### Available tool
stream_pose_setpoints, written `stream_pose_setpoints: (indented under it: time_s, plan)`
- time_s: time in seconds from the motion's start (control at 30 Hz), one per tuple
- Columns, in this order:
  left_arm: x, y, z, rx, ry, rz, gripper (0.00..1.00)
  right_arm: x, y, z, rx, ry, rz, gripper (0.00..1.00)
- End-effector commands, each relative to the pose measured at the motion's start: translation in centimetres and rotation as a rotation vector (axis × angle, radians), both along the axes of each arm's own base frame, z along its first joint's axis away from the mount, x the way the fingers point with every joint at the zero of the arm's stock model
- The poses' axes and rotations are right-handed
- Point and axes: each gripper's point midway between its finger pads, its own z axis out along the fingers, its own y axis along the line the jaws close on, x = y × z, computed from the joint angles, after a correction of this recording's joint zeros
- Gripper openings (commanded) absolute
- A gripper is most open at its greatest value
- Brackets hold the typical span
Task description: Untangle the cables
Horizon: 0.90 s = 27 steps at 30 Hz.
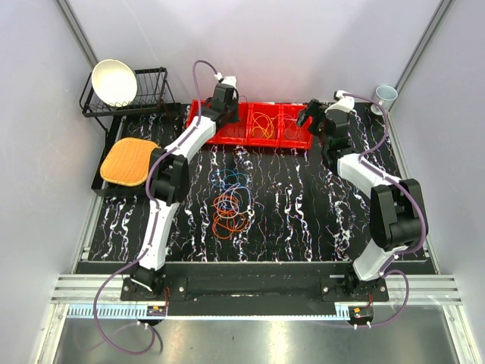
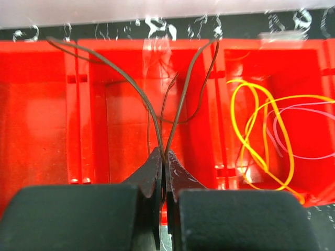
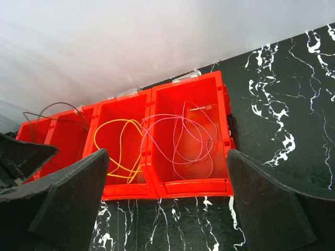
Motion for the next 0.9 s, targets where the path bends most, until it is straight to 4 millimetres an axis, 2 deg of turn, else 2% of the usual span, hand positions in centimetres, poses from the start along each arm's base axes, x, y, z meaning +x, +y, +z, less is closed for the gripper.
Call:
stream_pose_setpoints:
  time_s: [0.0, 0.13, 0.27, 0.3, 0.5, 0.53, 0.6, 0.67, 0.8, 0.83, 0.87]
  plan:
    - [2.3, 0.0, 2.8, -0.066, -0.098, 0.010, 0.00, 0.9, 0.5, 2.3, 0.009, -0.049, 0.016, 1.00]
    - [2.2, 0.1, 0.1, -0.055, -0.046, 0.000, 0.00, 1.0, 0.6, 2.2, 0.011, -0.047, 0.022, 1.00]
    - [2.3, 0.3, -0.8, -0.066, -0.037, -0.004, 0.01, 1.1, 0.8, 2.3, 0.017, -0.045, 0.029, 1.00]
    - [2.3, 0.3, -1.0, -0.068, -0.035, -0.006, 0.04, 1.1, 0.9, 2.1, 0.015, -0.041, 0.032, 1.00]
    - [2.7, -0.1, 0.2, -0.090, -0.077, -0.025, 0.17, 1.1, 0.9, 2.2, 0.015, -0.040, 0.034, 1.00]
    - [2.6, -0.1, 0.9, -0.094, -0.085, -0.028, 0.27, 1.2, 0.9, 2.1, 0.014, -0.039, 0.034, 1.00]
    - [2.2, -0.3, 1.3, -0.101, -0.082, -0.037, 0.34, 1.2, 1.0, 2.1, 0.015, -0.037, 0.039, 1.00]
    - [1.8, -0.1, 2.4, -0.101, -0.086, -0.038, 0.46, 1.3, 1.0, 2.1, 0.014, -0.037, 0.042, 1.00]
    - [0.7, 0.3, 3.9, -0.104, -0.072, -0.033, 0.56, 1.3, 1.3, 2.2, 0.019, -0.035, 0.052, 1.00]
    - [0.2, 0.3, 5.3, -0.110, -0.081, -0.034, 0.57, 1.3, 1.2, 2.1, 0.019, -0.035, 0.052, 1.00]
    - [0.0, 0.7, 5.7, -0.106, -0.083, -0.021, 0.61, 1.2, 1.3, 2.2, 0.018, -0.037, 0.052, 1.00]
